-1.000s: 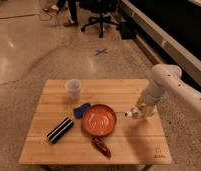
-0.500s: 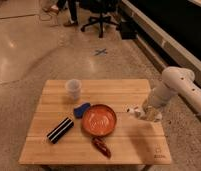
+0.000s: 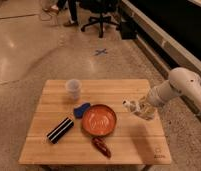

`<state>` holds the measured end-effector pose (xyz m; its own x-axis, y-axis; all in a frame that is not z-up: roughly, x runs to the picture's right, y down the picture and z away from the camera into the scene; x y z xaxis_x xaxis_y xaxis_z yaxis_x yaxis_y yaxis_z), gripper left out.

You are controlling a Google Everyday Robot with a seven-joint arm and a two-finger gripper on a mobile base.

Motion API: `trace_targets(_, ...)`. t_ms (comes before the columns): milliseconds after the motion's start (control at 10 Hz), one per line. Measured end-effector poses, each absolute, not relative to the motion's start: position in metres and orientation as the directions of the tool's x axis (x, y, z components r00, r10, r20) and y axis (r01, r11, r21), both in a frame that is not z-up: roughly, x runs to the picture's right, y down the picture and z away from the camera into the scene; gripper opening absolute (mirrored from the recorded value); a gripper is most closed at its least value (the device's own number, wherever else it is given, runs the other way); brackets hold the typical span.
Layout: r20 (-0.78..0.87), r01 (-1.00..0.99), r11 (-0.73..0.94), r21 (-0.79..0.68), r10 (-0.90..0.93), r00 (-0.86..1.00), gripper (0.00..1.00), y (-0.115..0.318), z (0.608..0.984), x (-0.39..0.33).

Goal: Stand the bottle upright

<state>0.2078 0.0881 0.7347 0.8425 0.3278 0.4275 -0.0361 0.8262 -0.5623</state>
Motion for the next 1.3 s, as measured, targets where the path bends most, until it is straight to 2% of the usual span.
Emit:
trace_targets(600, 0.446, -0.046, 0.834, -0.55, 0.34, 0.828, 0.0, 0.085, 0.734, 0.205)
trace_targets(1300, 0.501, -0.202, 0.797, -0.569, 0.531, 0.683, 0.0, 0.094, 0.75, 0.191)
